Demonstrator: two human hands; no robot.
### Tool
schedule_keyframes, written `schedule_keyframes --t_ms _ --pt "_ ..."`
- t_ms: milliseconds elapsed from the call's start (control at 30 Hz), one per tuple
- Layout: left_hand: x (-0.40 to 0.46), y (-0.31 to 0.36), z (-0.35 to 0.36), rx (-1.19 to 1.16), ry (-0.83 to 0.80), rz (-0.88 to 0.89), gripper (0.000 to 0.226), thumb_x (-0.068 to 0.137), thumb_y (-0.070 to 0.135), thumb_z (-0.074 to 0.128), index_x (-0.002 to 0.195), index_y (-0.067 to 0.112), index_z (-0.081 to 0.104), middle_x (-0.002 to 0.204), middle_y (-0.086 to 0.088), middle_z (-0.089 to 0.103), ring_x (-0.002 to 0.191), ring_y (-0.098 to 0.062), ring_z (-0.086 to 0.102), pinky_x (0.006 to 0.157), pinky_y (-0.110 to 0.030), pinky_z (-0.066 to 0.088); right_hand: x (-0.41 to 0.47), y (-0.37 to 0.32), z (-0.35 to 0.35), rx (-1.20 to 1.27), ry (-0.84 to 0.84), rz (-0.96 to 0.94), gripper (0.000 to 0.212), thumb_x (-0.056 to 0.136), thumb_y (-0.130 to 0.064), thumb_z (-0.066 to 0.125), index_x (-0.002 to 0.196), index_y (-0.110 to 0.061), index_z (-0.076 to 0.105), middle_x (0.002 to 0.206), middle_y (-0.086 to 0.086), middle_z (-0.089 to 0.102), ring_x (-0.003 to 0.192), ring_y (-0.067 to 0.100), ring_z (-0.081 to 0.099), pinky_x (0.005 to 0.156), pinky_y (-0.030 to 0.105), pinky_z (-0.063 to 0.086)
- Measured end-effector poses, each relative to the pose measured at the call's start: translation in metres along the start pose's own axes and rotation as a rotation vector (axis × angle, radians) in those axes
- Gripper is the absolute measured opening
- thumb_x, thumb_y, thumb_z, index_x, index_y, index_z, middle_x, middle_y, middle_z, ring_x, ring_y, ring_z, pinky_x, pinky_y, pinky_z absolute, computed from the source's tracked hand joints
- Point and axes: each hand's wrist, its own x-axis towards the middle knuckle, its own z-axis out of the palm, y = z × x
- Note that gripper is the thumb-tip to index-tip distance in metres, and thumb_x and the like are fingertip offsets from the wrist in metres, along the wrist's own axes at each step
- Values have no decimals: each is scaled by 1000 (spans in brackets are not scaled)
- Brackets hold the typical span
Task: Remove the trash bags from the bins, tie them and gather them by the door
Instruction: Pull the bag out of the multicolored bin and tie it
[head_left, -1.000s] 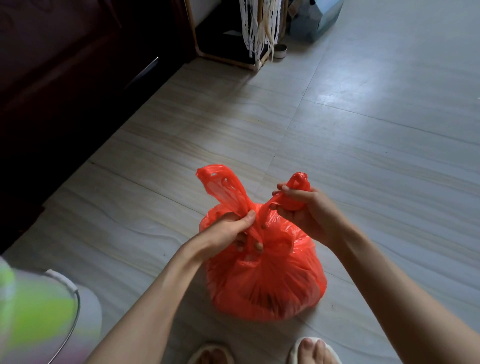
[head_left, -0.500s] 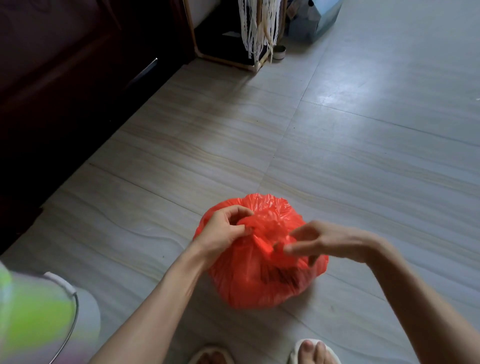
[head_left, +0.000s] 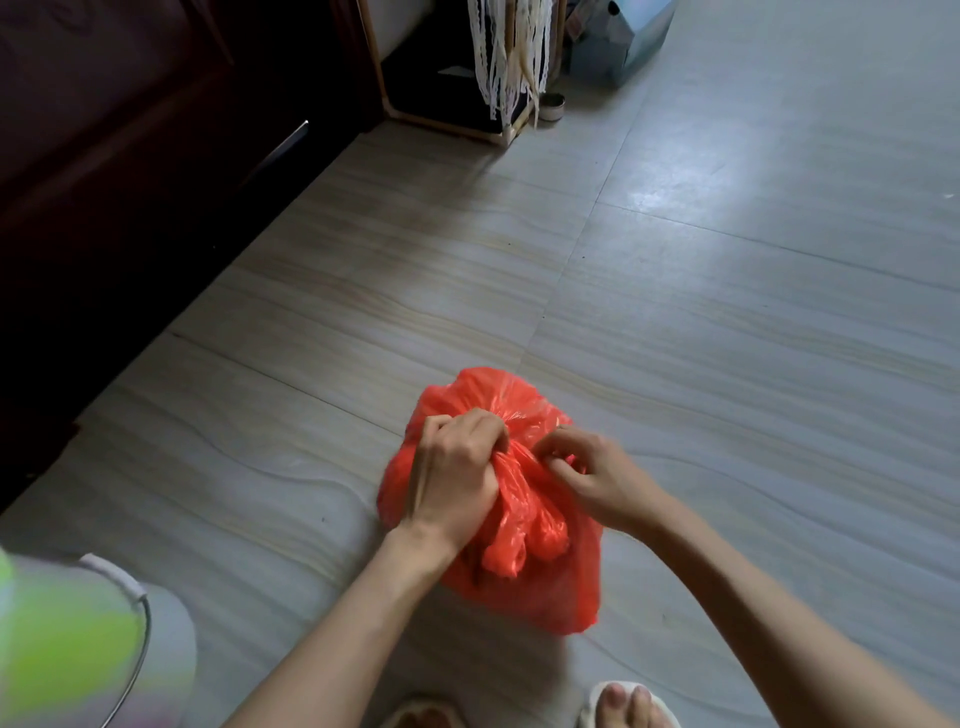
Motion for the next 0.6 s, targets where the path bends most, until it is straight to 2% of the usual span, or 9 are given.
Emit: schedule_keyframes --t_ms 100,167,267,333,367,433,467,533,600 --pt "6 -5 0 -79 22 -82 24 58 -7 48 64 15 56 66 -1 63 64 -16 55 66 -23 33 -3 -7 7 23 -30 -45 29 72 -16 43 83 -4 67 75 -7 58 71 1 50 64 5 35" --pt "11 -8 -3 -160 23 -172 23 62 -9 50 66 11 60 68 -2 64 65 -14 56 63 -16 34 -4 -13 12 35 -58 -68 30 72 -18 42 82 -5 67 70 -18 53 65 -9 50 63 4 34" --pt "13 -14 -6 -211 -2 -277 24 69 -14 53 79 6 60 75 -2 62 69 2 42 65 -8 32 -4 -22 21 30 -137 -142 31 72 -23 40 78 -6 66 65 -22 50 63 -16 48 61 3 32" --pt "10 -21 -7 -169 -11 -177 26 72 -13 54 88 8 56 78 -5 66 74 1 37 68 -14 28 -5 -22 24 13 -184 -125 29 74 -17 42 83 -7 68 75 -9 66 69 -7 53 63 8 34" --pt "8 -26 -7 -133 -10 -72 28 73 -10 54 89 14 52 76 -5 66 75 -4 40 69 -16 27 -5 -22 24 -8 -145 -106 31 74 -17 42 86 -9 69 82 -2 70 71 0 57 65 14 39" --pt "4 -32 -9 -39 5 144 24 74 2 50 87 22 45 70 -2 64 73 -9 44 72 -21 29 -4 -17 22 -184 101 -141 31 73 -20 40 87 -13 67 83 3 71 75 20 63 66 26 44" --pt "2 -34 -9 -2 24 222 21 75 7 47 87 23 45 70 0 63 73 -8 45 73 -22 31 -2 -12 20 -322 218 -179 30 73 -21 42 92 -14 64 85 3 70 79 24 62 67 29 43" --pt "0 -31 -6 29 72 323 20 75 10 48 91 21 48 74 2 65 77 -9 49 75 -25 34 4 -5 20 -546 292 -217 36 76 -24 46 109 -17 56 100 3 67 92 23 55 72 32 39" --pt "-5 -27 -3 41 129 341 22 76 8 52 94 20 50 76 1 67 78 -12 53 76 -28 37 6 -2 28 -618 266 -242 36 78 -31 46 111 -20 55 102 2 66 92 23 56 69 36 46"
